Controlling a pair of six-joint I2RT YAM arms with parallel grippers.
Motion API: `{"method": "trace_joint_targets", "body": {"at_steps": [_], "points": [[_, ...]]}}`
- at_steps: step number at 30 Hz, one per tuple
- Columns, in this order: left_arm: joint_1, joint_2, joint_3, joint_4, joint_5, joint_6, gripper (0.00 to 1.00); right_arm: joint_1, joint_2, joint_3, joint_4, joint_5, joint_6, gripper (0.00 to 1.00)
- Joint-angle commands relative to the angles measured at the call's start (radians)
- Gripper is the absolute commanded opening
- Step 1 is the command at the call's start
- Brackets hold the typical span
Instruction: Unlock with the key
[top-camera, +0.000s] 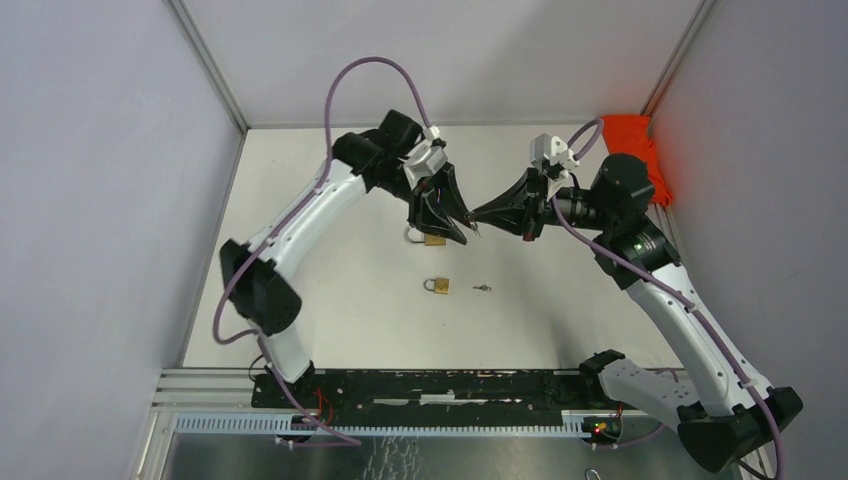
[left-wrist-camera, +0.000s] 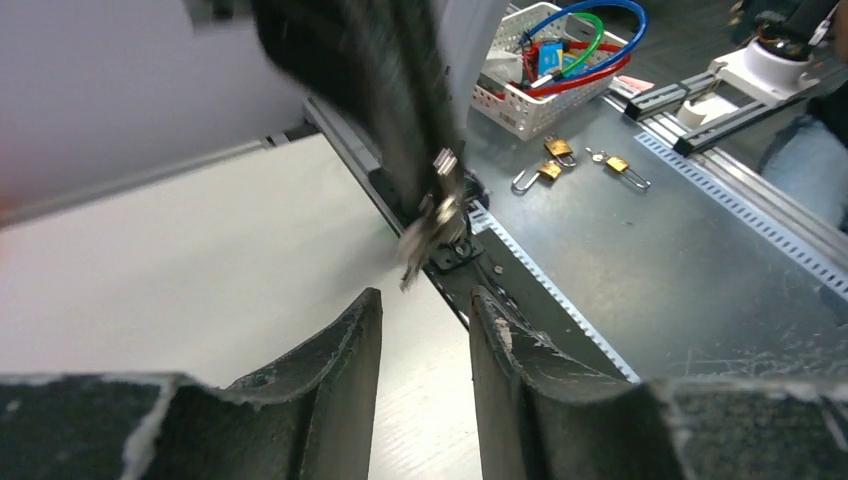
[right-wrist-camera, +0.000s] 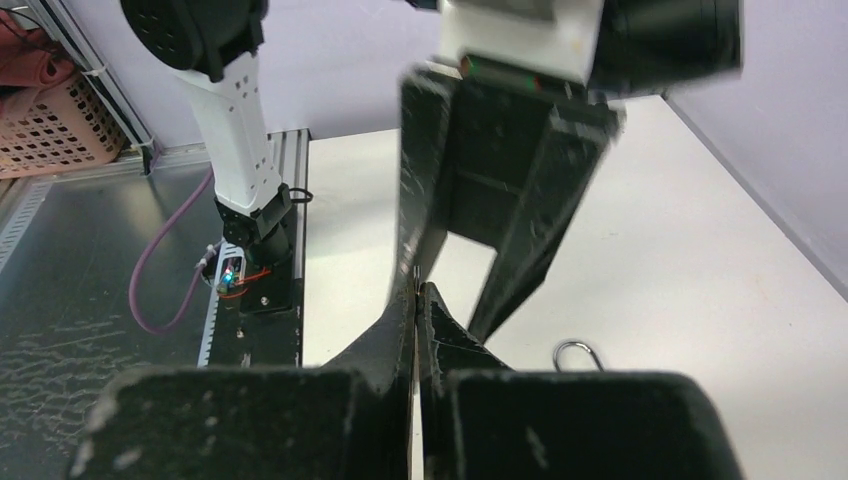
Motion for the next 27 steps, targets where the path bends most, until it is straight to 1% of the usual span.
{"method": "trace_joint_targets", "body": {"at_steps": [1,9,14,22,27], "points": [[0.002,0.09,0.091,-0.478,0.11,0.39,0.42,0.0,-0.031,0.04,-0.012,0.022,-0.027,0.0],[0.013,0.06,0.131,-0.478,0.108,0.362,0.39,-0.001,-0.023,0.045,-0.015,0.044,-0.027,0.0],[0.051,0.068,0.209,-0.476,0.108,0.336,0.33,0.0,-0.029,0.054,-0.016,0.047,-0.023,0.0],[0.119,0.162,0.48,-0.476,0.104,0.247,0.28,0.0,-0.06,0.059,-0.02,0.052,-0.023,0.0],[0.204,0.208,0.624,-0.476,0.103,0.215,0.25,-0.001,-0.064,0.067,-0.024,0.044,-0.022,0.0]]}}
